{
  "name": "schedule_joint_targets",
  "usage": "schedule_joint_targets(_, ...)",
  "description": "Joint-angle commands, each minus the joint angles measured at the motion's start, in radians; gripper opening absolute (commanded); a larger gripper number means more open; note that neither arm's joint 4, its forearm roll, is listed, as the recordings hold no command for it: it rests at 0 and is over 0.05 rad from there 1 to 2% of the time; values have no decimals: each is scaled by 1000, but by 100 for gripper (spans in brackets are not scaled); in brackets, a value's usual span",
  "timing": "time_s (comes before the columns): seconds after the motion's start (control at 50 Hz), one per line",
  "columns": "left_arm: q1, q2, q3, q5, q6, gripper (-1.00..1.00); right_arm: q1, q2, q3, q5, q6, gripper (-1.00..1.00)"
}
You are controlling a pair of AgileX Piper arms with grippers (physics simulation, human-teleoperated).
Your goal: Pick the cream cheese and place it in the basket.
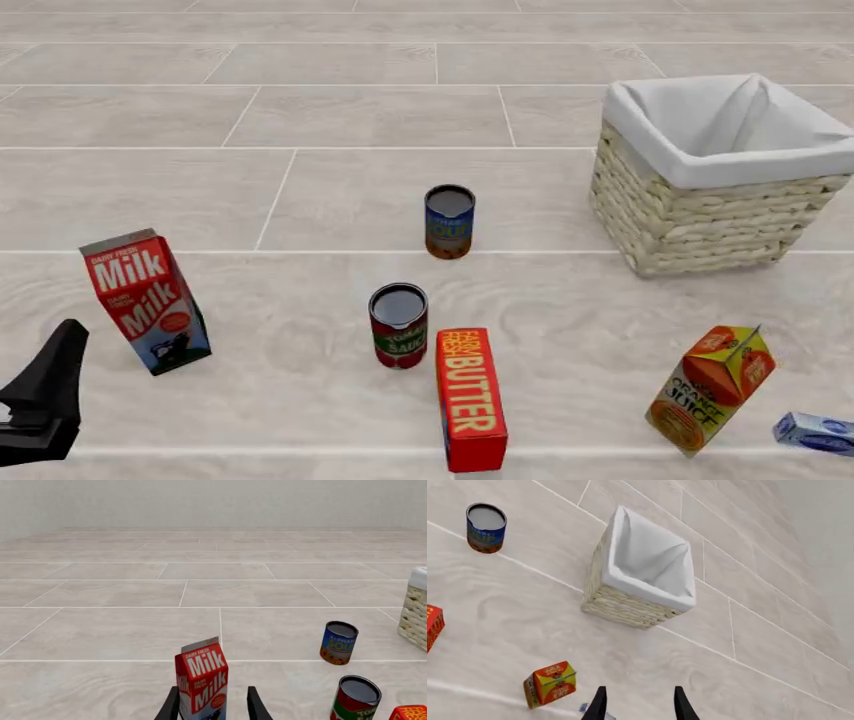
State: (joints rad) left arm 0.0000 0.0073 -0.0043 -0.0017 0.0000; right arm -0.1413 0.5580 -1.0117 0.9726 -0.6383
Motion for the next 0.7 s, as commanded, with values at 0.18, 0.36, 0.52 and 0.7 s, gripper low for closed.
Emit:
schedule_joint_targets(0.18, 0, 0, 0, 0, 0, 100, -67, 112, -13, 161, -249, 100)
schedule_joint_targets(0.36, 0, 0, 0, 0, 0, 100, -89, 158, 36, 171, -307, 100)
schedule_joint_targets(0.52, 0, 0, 0, 0, 0, 100, -121, 192, 68, 122, -344, 100)
schedule_joint_targets(0.7, 0, 0, 0, 0, 0, 100, -165, 208, 119, 110, -418, 100)
